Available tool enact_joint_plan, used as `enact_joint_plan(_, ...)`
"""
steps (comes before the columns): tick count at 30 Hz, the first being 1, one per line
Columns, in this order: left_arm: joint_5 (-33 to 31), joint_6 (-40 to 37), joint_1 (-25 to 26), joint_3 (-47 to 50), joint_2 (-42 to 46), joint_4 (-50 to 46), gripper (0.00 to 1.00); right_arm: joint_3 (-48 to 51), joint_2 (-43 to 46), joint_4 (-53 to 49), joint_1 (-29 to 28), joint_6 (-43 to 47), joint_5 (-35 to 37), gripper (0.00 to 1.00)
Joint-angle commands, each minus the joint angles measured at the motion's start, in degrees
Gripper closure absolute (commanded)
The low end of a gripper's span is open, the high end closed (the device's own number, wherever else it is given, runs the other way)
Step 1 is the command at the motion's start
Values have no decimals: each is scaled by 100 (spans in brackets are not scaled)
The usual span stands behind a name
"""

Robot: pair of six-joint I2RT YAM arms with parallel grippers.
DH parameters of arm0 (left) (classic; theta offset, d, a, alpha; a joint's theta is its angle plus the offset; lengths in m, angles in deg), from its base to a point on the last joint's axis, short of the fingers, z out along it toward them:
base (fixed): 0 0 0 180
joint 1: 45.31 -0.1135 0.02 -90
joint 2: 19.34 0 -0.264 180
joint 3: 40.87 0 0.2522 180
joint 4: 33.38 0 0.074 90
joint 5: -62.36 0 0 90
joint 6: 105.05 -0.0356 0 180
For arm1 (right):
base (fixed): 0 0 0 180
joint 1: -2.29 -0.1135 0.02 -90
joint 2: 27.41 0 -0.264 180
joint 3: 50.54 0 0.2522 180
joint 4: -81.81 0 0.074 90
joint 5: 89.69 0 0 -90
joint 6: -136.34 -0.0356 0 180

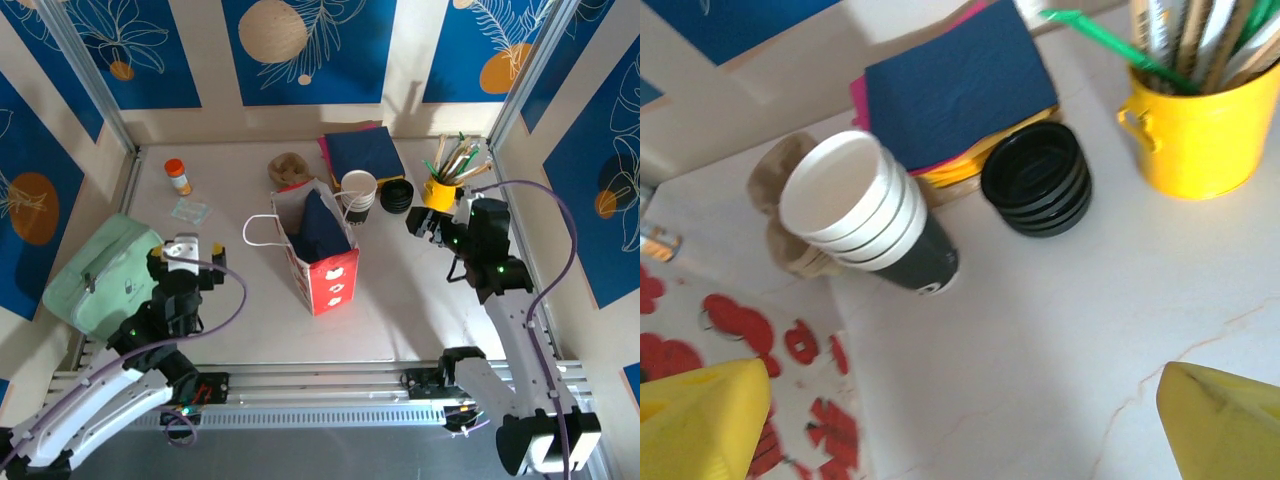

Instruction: Pack the takeout coffee

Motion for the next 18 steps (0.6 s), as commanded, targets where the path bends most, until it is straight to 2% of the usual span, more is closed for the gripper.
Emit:
enact_joint_plan(1,853,94,-659,129,-266,424,1,416,203,789,75,266,479,1)
enact_joint_plan(5,1566,88,-1417,264,-837,888,1,876,173,1330,126,331,726,1)
enact_joint_plan(8,1910,-134,-1747,567,-1194,1630,1,1291,26,1975,122,624,824,1)
enact_joint_plan(13,2016,-605,-2095,1073,-1786,2899,1,1795,-564,2883,121,809,969,1)
enact_joint_plan(18,2132,-1006,-2367,1529,-2672,4354,1,2370,-1378,4403,6,1072,1079,1)
